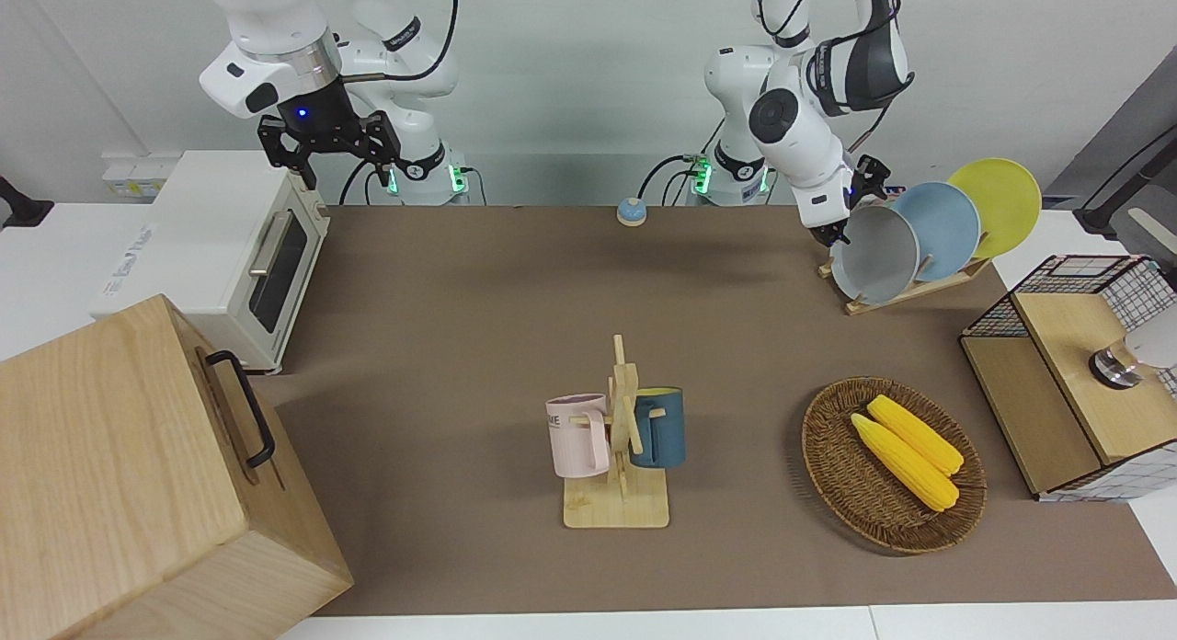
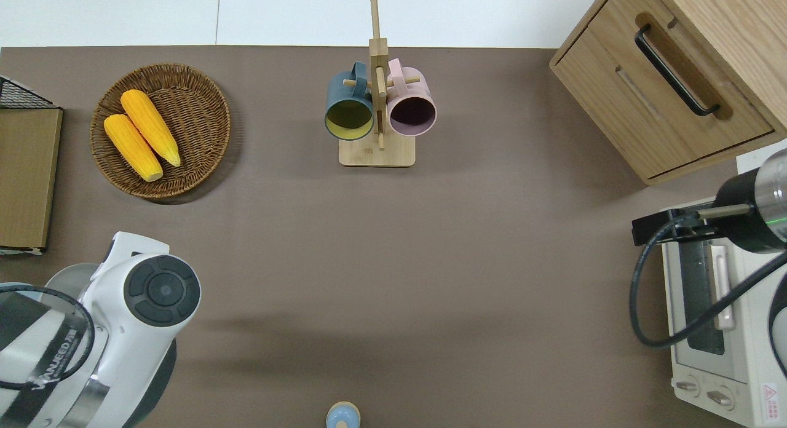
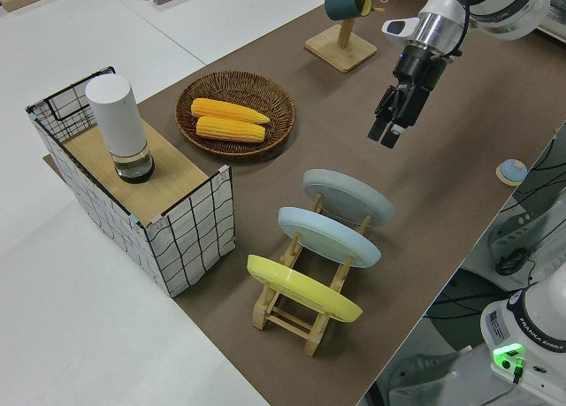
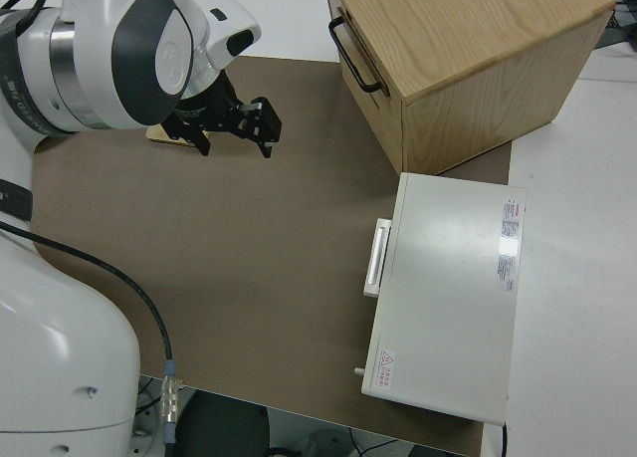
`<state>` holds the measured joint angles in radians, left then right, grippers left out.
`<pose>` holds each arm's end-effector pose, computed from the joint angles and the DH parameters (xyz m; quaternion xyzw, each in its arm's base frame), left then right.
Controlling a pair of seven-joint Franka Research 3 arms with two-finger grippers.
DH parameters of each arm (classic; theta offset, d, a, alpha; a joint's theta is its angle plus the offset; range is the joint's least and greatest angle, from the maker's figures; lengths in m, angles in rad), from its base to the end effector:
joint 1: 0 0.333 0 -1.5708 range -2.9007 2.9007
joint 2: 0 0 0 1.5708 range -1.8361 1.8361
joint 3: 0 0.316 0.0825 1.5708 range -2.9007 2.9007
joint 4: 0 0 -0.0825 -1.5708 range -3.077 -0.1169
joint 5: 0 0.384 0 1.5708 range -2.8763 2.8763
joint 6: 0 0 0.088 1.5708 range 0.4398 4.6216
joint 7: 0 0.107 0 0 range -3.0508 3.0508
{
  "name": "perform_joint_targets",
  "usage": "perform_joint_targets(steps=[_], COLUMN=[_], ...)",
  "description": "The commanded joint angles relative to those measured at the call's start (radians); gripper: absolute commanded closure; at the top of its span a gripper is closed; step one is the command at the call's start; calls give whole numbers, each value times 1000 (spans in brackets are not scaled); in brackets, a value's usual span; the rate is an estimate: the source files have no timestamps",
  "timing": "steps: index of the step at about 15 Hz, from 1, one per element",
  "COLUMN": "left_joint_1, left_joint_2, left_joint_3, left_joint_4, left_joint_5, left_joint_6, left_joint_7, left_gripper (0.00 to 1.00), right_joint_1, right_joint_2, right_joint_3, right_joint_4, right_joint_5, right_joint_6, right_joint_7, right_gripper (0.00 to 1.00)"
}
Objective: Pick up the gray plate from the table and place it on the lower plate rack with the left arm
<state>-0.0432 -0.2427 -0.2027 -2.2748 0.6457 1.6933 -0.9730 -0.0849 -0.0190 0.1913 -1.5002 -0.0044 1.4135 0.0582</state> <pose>0.4409 -0.0546 0.4501 -0.8968 -0.2498 -0.0509 0.3616 0.5292 0.0571 0.6541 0.9991 0.0237 -0.0336 0.0068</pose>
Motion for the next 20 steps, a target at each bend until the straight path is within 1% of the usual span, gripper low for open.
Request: perform_joint_targets(steps=[1,3,6,10,11,12,14,16,17,18,20], left_joint_1=[-12,-4,3,-1,-3,0,0,2,2,2,6], left_joint_2=[19,17,14,13,14,13,5,6,6,5,2], left_joint_3=[6,12,25,25,23,23,31,40,52,62,68], left_joint_4=[105,156,243,288,314,319,324,342,347,348,360], left_joint_5=[-119,-217,-329,-356,-398,-426,-440,-519,-562,-598,-626], left_joint_6=[-27,-32,-35,-43,-43,-43,-43,-43,-46,-49,-87], left_joint_7=[63,135,343,575,664,690,732,802,832,832,843], left_gripper=[2,5,7,7,7,7,9,9,7,5,2], right_joint_1=[-7,-7,-7,-7,-7,-7,-7,-7,-7,-7,-7], right_joint_2=[-2,-2,-2,-2,-2,-2,-2,-2,-2,-2,-2], right_joint_3=[7,7,7,7,7,7,5,5,7,5,5], right_joint_4=[6,6,6,6,6,6,6,6,6,6,6], right_joint_5=[7,7,7,7,7,7,7,7,7,7,7], right_joint_6=[-14,-14,-14,-14,-14,-14,-14,-14,-14,-14,-14], right_joint_7=[0,0,-1,-1,0,-1,0,-1,-1,0,-1], right_gripper=[11,11,11,11,11,11,11,13,11,11,13])
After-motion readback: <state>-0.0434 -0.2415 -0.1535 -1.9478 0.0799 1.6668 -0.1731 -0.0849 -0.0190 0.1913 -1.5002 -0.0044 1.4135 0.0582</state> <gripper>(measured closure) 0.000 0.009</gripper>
